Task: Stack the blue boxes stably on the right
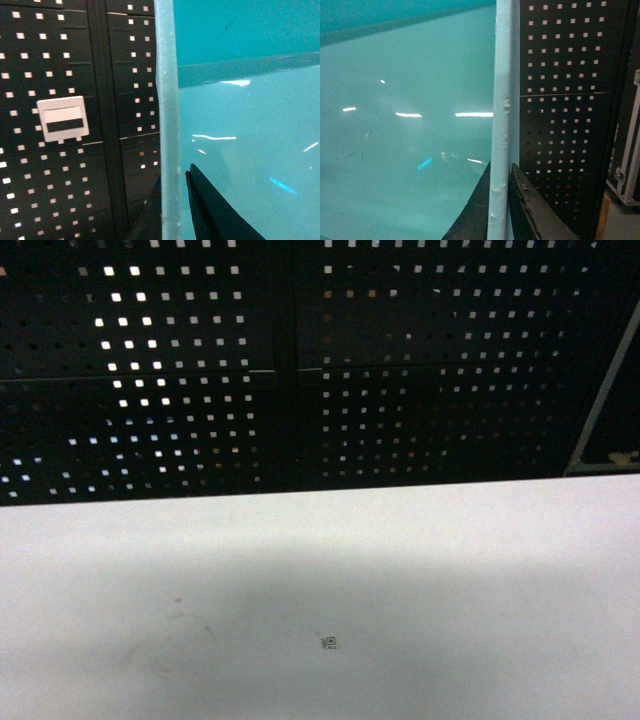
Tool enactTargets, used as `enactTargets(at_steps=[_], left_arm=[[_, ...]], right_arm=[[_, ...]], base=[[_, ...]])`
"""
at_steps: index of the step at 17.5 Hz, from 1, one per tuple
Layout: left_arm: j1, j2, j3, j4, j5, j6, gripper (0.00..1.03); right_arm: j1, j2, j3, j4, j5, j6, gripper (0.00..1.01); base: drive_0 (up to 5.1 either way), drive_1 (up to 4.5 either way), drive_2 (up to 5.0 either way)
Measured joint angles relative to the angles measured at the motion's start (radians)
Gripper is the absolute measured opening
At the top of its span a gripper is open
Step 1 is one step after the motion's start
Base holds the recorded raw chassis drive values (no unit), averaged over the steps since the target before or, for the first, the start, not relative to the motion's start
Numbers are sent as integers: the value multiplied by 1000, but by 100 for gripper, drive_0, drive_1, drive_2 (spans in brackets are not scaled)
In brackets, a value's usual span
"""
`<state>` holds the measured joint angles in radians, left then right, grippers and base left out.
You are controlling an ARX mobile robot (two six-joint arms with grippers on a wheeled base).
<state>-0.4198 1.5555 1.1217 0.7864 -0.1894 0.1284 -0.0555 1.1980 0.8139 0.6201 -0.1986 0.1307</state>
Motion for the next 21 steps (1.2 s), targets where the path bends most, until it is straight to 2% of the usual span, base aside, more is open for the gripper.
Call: enactTargets(at_steps=[21], left_arm=[[0, 0, 0, 0, 0, 6, 8]], right_arm=[[0, 0, 0, -1, 0, 0, 7]], base=[[-153, -153, -153]])
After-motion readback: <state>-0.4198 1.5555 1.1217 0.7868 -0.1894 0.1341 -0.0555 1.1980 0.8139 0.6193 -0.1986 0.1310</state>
